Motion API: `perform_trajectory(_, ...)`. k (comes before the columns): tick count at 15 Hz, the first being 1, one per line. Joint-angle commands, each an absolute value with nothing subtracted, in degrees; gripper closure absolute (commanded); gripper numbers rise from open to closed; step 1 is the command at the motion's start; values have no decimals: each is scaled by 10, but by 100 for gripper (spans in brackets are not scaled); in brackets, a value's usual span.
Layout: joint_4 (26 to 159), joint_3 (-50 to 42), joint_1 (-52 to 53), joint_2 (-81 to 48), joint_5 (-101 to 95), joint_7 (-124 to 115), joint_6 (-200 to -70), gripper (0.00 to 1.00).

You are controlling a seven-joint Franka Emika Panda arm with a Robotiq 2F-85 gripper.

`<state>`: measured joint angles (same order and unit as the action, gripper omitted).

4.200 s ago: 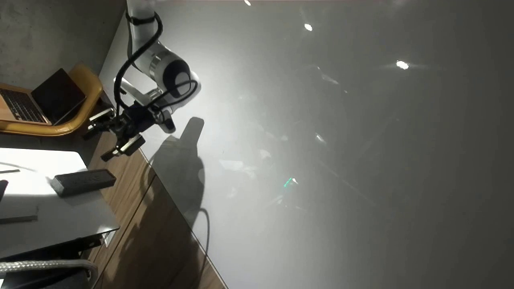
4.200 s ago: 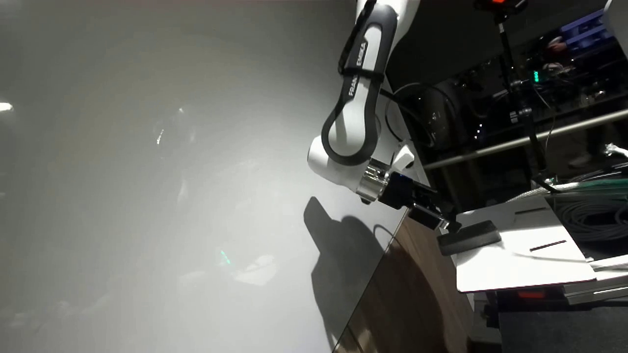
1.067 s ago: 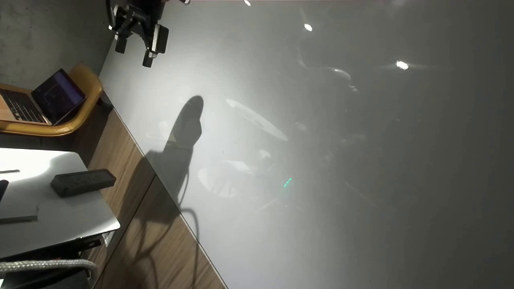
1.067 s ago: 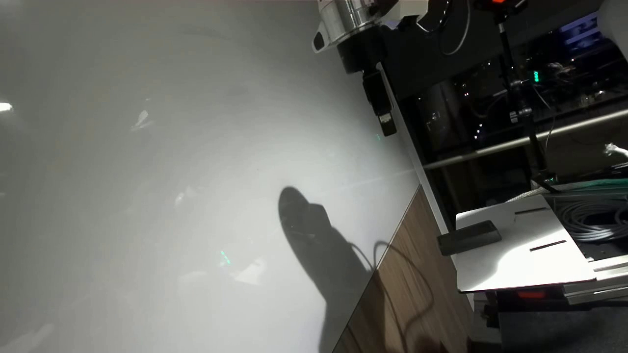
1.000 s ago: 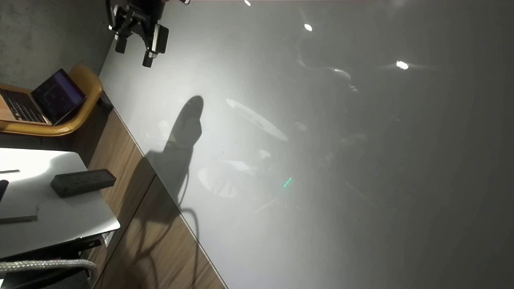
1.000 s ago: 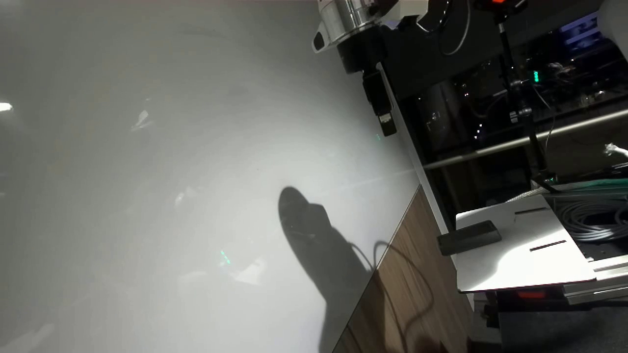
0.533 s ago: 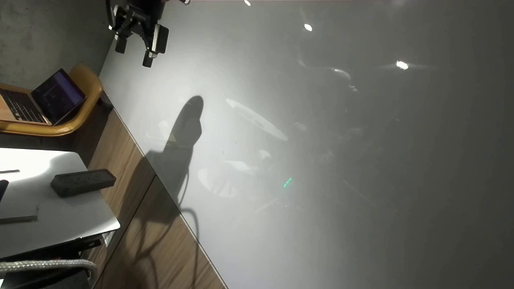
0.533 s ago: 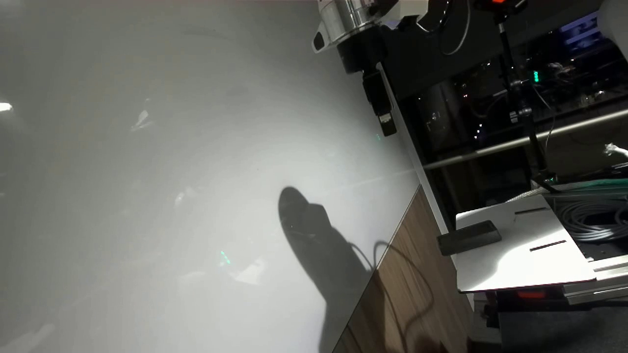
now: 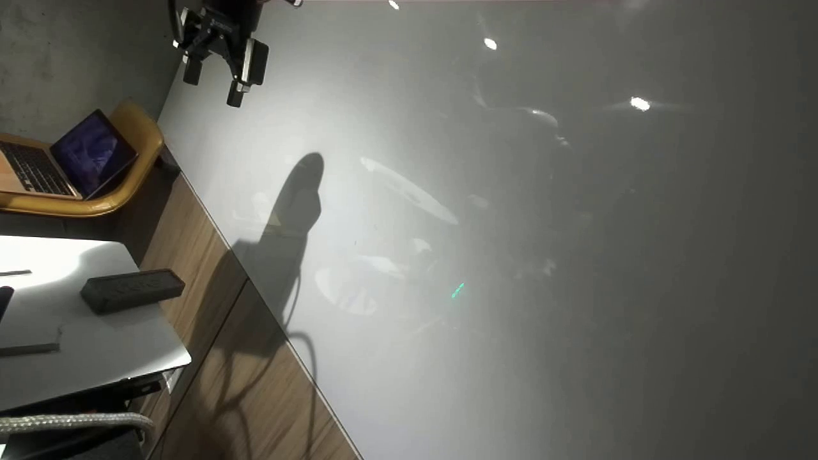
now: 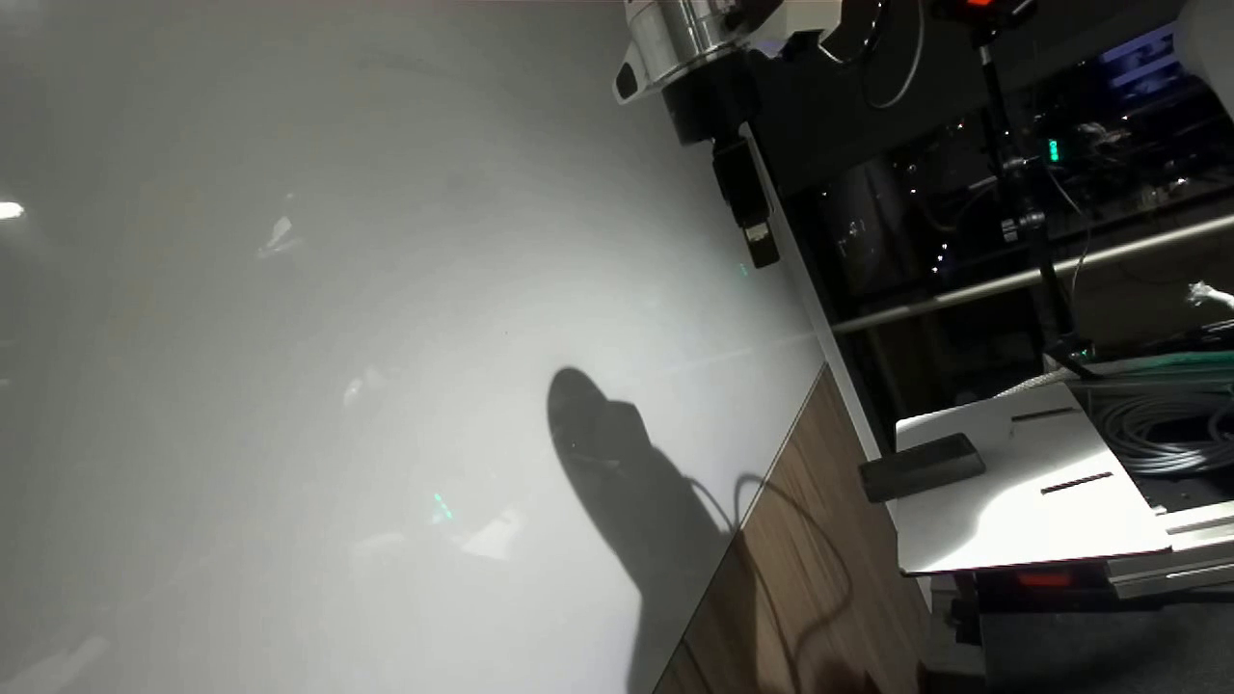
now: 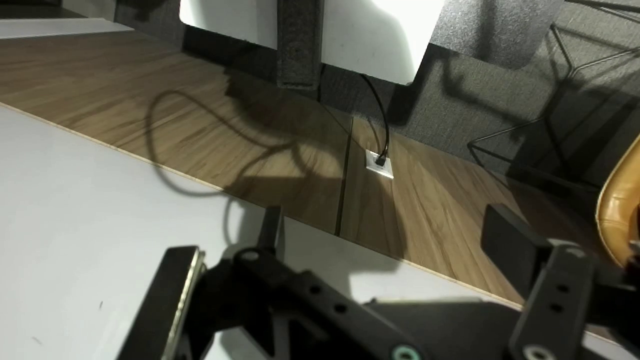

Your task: Use the duster to clean the board

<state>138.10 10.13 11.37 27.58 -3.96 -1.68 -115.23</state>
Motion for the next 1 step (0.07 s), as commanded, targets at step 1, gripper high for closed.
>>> perform_trajectory(1,1380,104,111,276,-38,-16,-1151,0)
